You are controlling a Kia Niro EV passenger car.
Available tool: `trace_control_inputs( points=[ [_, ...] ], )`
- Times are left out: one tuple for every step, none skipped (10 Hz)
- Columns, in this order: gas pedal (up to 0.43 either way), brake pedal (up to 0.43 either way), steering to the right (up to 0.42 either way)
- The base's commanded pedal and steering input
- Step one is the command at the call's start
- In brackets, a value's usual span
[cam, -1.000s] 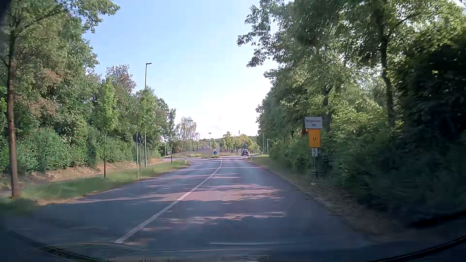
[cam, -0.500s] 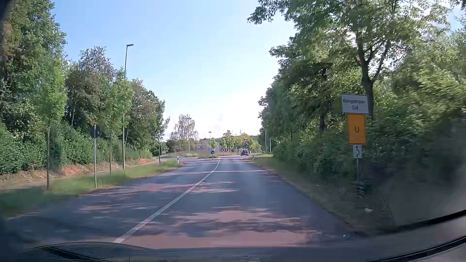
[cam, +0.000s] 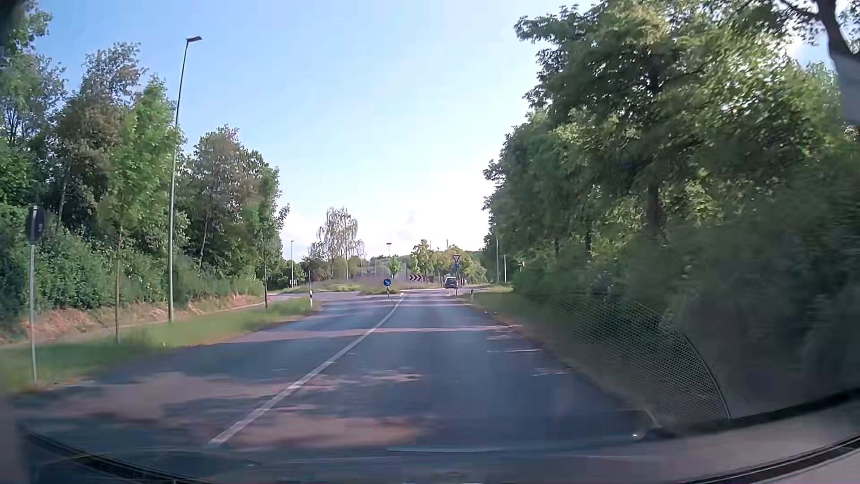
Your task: Follow the waypoints while adhering to traffic rules and regulations
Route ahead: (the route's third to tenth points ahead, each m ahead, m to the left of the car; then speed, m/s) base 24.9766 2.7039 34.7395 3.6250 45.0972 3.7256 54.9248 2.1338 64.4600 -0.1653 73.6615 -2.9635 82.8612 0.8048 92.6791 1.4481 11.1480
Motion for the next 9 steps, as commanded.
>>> trace_control_inputs(
  points=[
    [0.000, 0.134, -0.021],
    [0.000, 0.134, -0.022],
    [0.000, 0.140, -0.022],
    [0.000, 0.146, -0.022],
    [0.000, 0.146, -0.021],
    [0.000, 0.146, -0.019],
    [0.000, 0.152, -0.017],
    [0.000, 0.152, -0.016],
    [0.000, 0.152, -0.016]
  ],
)
